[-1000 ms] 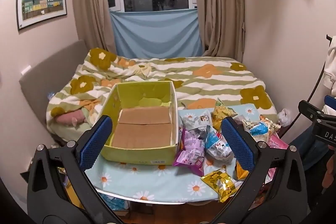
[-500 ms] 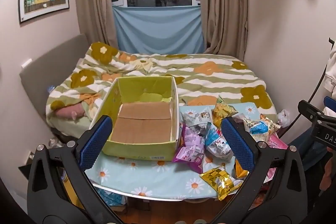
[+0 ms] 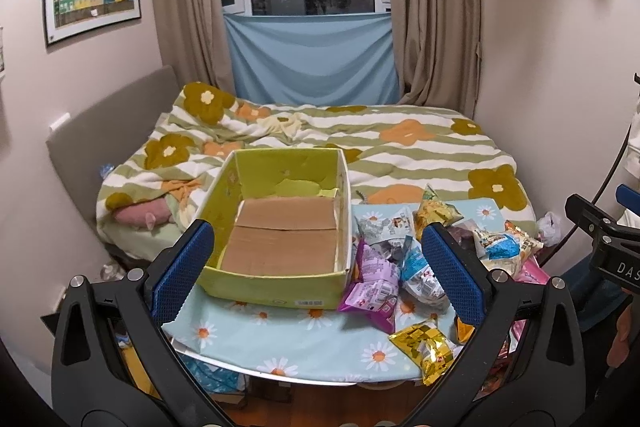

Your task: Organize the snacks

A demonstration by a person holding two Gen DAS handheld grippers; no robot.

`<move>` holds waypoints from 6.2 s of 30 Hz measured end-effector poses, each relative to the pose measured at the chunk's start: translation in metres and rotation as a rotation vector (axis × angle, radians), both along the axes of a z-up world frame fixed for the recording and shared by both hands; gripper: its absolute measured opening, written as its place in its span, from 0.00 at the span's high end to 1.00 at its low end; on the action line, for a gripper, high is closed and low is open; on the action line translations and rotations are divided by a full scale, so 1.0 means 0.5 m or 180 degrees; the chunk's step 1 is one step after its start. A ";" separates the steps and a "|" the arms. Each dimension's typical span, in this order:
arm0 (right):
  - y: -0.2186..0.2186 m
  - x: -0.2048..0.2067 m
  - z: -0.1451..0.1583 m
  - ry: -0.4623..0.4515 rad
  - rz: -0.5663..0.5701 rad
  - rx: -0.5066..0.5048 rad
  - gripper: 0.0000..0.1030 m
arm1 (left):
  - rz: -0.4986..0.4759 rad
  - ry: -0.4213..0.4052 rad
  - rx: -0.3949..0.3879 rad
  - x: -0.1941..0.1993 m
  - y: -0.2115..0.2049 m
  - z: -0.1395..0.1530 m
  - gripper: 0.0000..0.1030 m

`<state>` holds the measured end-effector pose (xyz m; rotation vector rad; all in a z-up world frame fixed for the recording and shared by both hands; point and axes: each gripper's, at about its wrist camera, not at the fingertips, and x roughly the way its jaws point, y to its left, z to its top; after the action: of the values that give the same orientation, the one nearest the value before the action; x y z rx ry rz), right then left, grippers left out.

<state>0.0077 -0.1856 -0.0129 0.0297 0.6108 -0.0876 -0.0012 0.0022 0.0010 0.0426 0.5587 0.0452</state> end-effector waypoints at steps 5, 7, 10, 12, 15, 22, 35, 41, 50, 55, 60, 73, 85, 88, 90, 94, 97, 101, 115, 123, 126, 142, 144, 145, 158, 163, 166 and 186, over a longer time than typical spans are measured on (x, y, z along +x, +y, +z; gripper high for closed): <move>-0.008 0.006 -0.005 0.0014 0.0006 0.0004 0.00 | -0.0003 0.0036 -0.0011 0.009 0.001 -0.003 0.00; 0.012 -0.001 0.000 0.0000 -0.0002 -0.0007 0.00 | -0.0007 0.0041 -0.0011 0.009 0.002 -0.004 0.00; 0.016 -0.002 -0.003 0.0007 -0.0003 -0.0016 0.00 | -0.0009 0.0052 -0.0012 0.012 0.003 -0.005 0.00; 0.016 -0.001 -0.005 0.0011 -0.0002 -0.0014 0.00 | -0.0011 0.0062 -0.0015 0.015 0.004 -0.006 0.00; 0.020 -0.002 -0.010 0.0021 0.0004 -0.0021 0.00 | -0.0003 0.0080 -0.0011 0.018 0.004 -0.009 0.00; 0.024 0.000 -0.017 0.0044 -0.0005 -0.0022 0.00 | -0.0008 0.0106 -0.0014 0.024 0.004 -0.012 0.00; 0.031 0.005 -0.015 0.0071 -0.0065 -0.0107 0.00 | -0.0006 0.0120 -0.0013 0.029 0.006 -0.016 0.00; 0.032 0.004 -0.014 0.0064 -0.0076 -0.0114 0.00 | -0.0007 0.0120 -0.0010 0.030 0.005 -0.015 0.00; 0.034 0.005 -0.009 0.0058 -0.0086 -0.0105 0.00 | -0.0008 0.0114 -0.0006 0.032 0.006 -0.016 0.00; 0.034 0.006 -0.010 0.0049 -0.0087 -0.0097 0.00 | -0.0008 0.0118 -0.0004 0.032 0.006 -0.016 0.00; 0.035 0.006 -0.009 0.0053 -0.0081 -0.0086 0.00 | -0.0009 0.0120 -0.0006 0.032 0.006 -0.016 0.00; 0.005 -0.009 -0.056 0.0326 -0.0072 0.0026 0.00 | -0.0361 0.0780 -0.0189 0.074 -0.021 -0.122 0.00; -0.047 0.015 -0.285 0.0884 0.0958 0.0019 0.00 | -0.0354 0.1625 -0.0418 0.123 -0.151 -0.363 0.03; -0.053 0.027 -0.329 0.0965 0.1259 0.0028 0.00 | -0.0297 0.1831 -0.0479 0.138 -0.181 -0.420 0.08; -0.055 0.038 -0.355 0.1023 0.1406 0.0004 0.04 | -0.0235 0.1918 -0.0510 0.147 -0.191 -0.448 0.12; -0.062 0.056 -0.397 0.1187 0.1614 0.0060 0.10 | -0.0136 0.2061 -0.0587 0.158 -0.209 -0.504 0.19; -0.063 0.065 -0.427 0.1307 0.1771 0.0102 0.13 | -0.0128 0.2139 -0.0597 0.161 -0.223 -0.530 0.24; -0.063 0.072 -0.452 0.1399 0.1925 0.0154 0.15 | -0.0086 0.2220 -0.0625 0.162 -0.228 -0.552 0.40; -0.039 0.078 -0.484 0.1588 0.2272 0.0161 0.15 | -0.0030 0.2210 -0.0510 0.128 -0.187 -0.540 0.61; -0.007 0.093 -0.506 0.1676 0.2317 0.0147 0.27 | -0.0020 0.2168 -0.0417 0.108 -0.158 -0.512 0.64; 0.008 0.093 -0.517 0.1719 0.2337 0.0164 0.42 | -0.0026 0.2153 -0.0406 0.112 -0.153 -0.506 0.65; -0.003 0.062 -0.450 0.1608 0.2325 0.0238 0.51 | -0.0090 0.1915 -0.0301 0.078 -0.179 -0.369 0.67; -0.005 0.062 -0.425 0.1541 0.2332 0.0248 0.51 | -0.0071 0.1840 -0.0316 0.074 -0.180 -0.346 0.67; -0.007 0.060 -0.415 0.1507 0.2331 0.0247 0.51 | -0.0059 0.1794 -0.0313 0.073 -0.180 -0.331 0.67; 0.010 0.125 -0.241 0.0873 0.2337 0.0307 0.51 | 0.0178 0.1085 -0.0484 0.124 -0.090 -0.175 0.67; 0.064 0.185 -0.172 0.0648 0.2321 0.0270 0.51 | 0.0232 0.0881 -0.0504 0.193 -0.002 -0.127 0.67; 0.116 0.243 -0.145 0.0584 0.2264 0.0292 0.51 | 0.0236 0.0822 -0.0480 0.251 0.058 -0.110 0.67; 0.407 0.616 -0.233 0.1164 0.1260 0.0678 0.51 | -0.0302 0.1581 -0.0299 0.693 0.306 -0.305 0.36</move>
<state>0.3157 0.0178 -0.1297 0.0998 0.9787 0.3637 0.3453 0.1554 -0.1518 -0.0123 1.0538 -0.0869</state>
